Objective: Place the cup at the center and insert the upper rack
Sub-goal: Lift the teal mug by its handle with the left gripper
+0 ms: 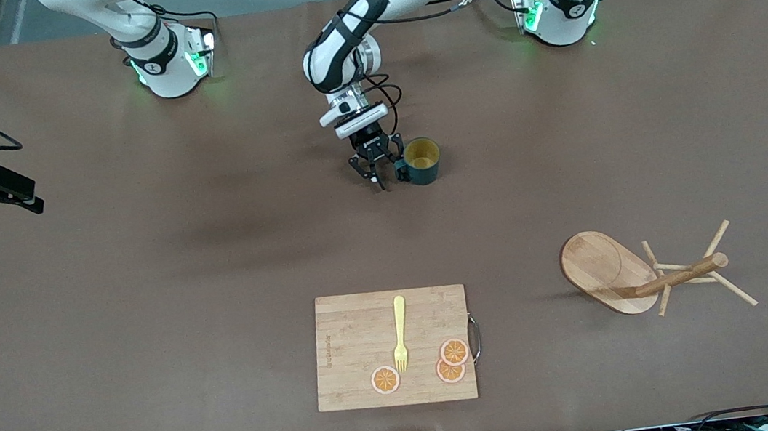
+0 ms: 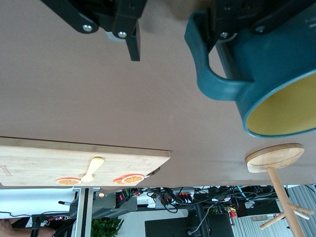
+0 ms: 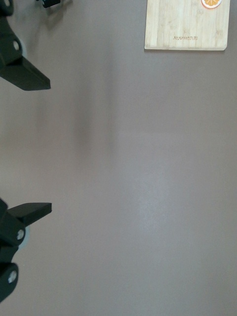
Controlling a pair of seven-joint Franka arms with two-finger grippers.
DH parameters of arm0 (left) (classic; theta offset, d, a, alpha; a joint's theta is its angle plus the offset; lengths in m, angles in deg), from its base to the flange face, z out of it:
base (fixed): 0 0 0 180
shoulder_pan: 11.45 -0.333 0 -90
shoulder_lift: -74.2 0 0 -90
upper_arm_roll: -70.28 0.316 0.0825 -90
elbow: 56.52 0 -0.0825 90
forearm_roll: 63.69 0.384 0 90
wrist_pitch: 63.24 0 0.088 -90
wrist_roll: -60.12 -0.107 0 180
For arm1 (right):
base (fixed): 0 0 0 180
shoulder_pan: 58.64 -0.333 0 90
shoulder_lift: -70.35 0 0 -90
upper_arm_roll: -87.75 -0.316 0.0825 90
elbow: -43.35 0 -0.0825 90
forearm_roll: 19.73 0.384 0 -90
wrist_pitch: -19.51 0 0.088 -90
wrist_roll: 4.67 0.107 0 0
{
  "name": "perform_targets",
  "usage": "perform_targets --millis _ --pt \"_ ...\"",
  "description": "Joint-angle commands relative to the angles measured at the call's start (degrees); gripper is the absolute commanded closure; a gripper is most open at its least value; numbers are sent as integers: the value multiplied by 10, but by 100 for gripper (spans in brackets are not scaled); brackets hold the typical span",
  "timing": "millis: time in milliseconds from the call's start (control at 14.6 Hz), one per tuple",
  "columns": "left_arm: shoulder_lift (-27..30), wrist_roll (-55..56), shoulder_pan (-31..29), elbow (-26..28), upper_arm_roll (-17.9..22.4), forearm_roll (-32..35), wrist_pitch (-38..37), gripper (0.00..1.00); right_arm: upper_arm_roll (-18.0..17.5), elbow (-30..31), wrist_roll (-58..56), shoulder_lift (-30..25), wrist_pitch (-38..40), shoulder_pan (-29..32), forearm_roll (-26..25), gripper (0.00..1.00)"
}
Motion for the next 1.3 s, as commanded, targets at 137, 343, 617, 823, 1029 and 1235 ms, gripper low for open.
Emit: perform_targets --millis 137,343,617,823,1029,1235 --pt "1 6 -7 -6 0 6 10 85 0 9 4 -7 -4 -2 -9 0" --pt "5 5 -11 -15 0 -8 15 100 0 8 4 -8 -4 -4 -8 0" --pt "22 -51 -30 -39 -6 -47 40 100 1 -6 3 -13 14 -1 -6 0" --pt "59 -153 -40 -73 -6 -142 40 100 -1 -9 1 -13 15 -5 -9 0" --pt "104 -258 -61 -102 -7 -235 41 100 0 -12 4 -13 14 -5 -8 0" --pt "164 -352 -100 -110 -6 -338 75 100 1 -19 3 -11 10 -5 -6 0"
